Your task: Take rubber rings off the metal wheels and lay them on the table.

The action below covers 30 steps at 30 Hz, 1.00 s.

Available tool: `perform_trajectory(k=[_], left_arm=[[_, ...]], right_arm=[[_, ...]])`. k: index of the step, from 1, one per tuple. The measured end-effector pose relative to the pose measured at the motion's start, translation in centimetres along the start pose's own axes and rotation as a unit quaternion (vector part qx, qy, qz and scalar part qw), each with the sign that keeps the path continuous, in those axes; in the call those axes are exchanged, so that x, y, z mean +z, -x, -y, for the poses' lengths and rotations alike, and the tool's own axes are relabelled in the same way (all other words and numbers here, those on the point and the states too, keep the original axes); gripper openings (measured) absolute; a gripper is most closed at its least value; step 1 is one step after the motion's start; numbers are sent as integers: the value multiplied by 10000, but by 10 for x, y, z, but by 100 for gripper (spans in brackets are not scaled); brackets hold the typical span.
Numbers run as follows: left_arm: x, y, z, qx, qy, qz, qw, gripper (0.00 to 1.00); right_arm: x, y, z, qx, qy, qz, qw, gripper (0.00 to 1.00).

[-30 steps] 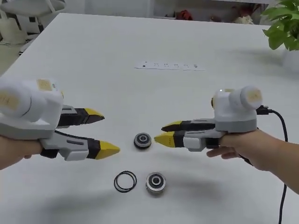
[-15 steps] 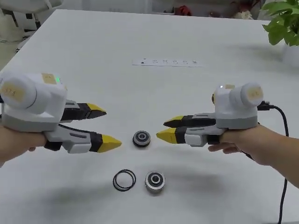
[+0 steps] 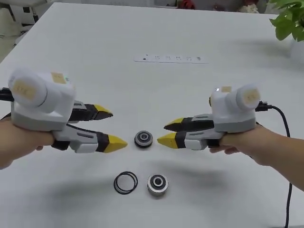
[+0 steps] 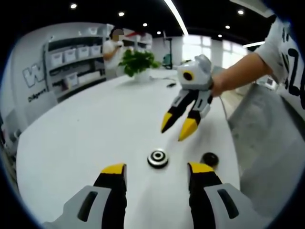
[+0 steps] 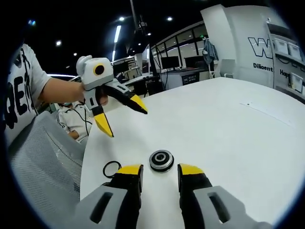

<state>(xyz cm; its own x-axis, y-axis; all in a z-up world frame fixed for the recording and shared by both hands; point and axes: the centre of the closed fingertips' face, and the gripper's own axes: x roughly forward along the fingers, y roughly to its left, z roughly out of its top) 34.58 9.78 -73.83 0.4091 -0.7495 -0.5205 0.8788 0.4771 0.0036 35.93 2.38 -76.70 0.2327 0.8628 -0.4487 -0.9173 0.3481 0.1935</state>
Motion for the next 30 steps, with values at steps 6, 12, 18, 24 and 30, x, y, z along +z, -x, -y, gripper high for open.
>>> perform_trajectory(k=[6,12,18,24,30], left_arm=[[-1,-6,0,-53,13,-17,10000,51],[-3,-12,-3,-86,27,-24,10000,48],[-6,-19,-2,-143,47,-75,9999,47],[-8,-26,0,-226,53,-101,9997,46],[-8,-33,1,-274,52,-114,9995,44]], right_arm=[[-3,-4,1,38,12,-32,10000,26],[-7,-10,3,66,68,-85,9999,26],[-12,-15,4,99,115,-126,9998,27],[-16,-19,3,138,160,-169,9996,27],[-18,-23,2,161,264,-217,9993,26]])
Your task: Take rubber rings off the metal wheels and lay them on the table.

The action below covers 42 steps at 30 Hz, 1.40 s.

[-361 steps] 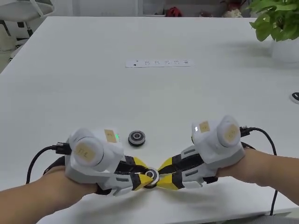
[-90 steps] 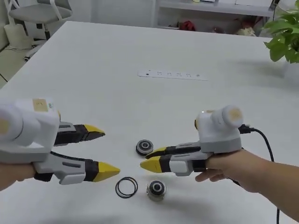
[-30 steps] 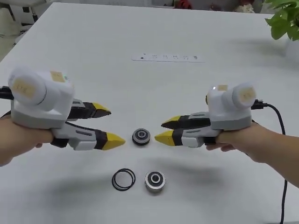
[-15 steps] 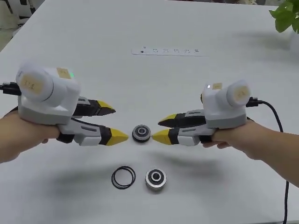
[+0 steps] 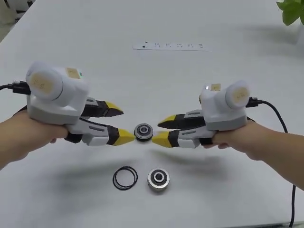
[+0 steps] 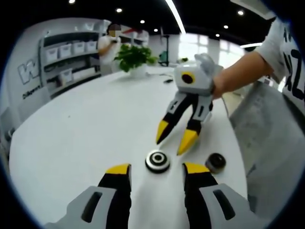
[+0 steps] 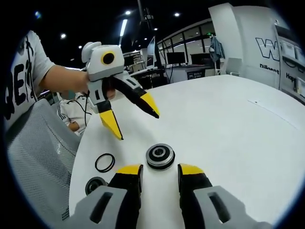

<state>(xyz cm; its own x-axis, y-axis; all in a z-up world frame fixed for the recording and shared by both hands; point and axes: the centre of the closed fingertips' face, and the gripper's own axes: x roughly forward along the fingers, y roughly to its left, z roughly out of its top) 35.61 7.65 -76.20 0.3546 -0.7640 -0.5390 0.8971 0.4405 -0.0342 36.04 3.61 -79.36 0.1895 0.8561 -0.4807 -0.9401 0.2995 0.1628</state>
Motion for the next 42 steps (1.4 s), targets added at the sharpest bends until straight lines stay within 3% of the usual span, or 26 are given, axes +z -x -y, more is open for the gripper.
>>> perform_trajectory(k=[3,15,42], left_arm=[[1,-3,0,2,-45,23,10000,39],[-1,-17,0,-69,14,-20,10000,37],[-5,-41,6,-256,-67,-148,9995,20]], right_arm=[[-1,-2,0,8,26,-16,10000,26],[1,-7,-3,59,51,18,10000,26],[-6,-7,-3,93,-14,4,10000,26]])
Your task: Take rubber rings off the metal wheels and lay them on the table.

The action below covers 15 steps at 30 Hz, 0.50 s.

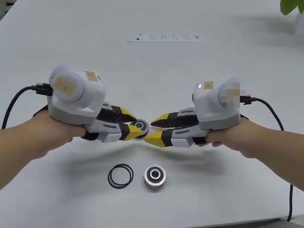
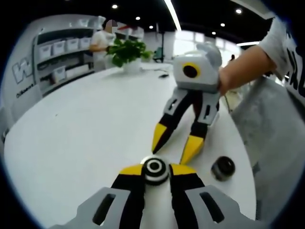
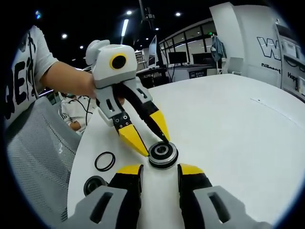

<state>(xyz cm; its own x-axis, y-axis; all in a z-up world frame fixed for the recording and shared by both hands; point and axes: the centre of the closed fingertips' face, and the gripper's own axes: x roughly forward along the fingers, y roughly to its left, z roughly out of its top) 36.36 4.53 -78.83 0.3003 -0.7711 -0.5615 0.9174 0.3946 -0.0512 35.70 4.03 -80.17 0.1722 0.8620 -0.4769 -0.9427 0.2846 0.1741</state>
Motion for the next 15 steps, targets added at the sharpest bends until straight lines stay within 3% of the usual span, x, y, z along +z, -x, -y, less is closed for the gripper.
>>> perform_trajectory(k=[15], left_arm=[[0,-4,-2,101,-232,-3,9997,14]], right_arm=[[2,-4,0,-21,-30,69,10000,26]])
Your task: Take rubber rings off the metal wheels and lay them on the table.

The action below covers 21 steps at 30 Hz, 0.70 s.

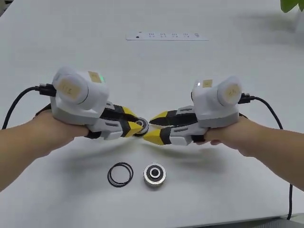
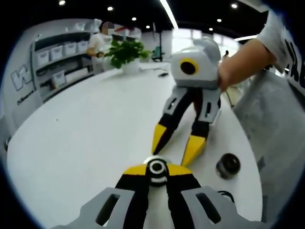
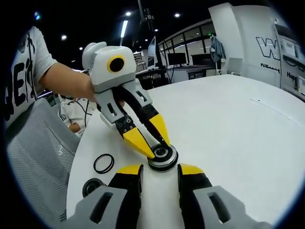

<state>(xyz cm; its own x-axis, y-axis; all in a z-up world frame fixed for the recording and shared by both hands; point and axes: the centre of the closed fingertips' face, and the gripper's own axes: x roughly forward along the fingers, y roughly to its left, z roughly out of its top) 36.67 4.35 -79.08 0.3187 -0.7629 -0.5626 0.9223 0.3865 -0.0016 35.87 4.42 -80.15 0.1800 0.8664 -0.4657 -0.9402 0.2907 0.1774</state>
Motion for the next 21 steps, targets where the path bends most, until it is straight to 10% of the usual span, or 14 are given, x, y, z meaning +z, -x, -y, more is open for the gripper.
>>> perform_trajectory(k=[21], left_arm=[[0,0,0,105,31,117,9999,14]], right_arm=[[6,-12,3,-177,59,138,9997,26]])
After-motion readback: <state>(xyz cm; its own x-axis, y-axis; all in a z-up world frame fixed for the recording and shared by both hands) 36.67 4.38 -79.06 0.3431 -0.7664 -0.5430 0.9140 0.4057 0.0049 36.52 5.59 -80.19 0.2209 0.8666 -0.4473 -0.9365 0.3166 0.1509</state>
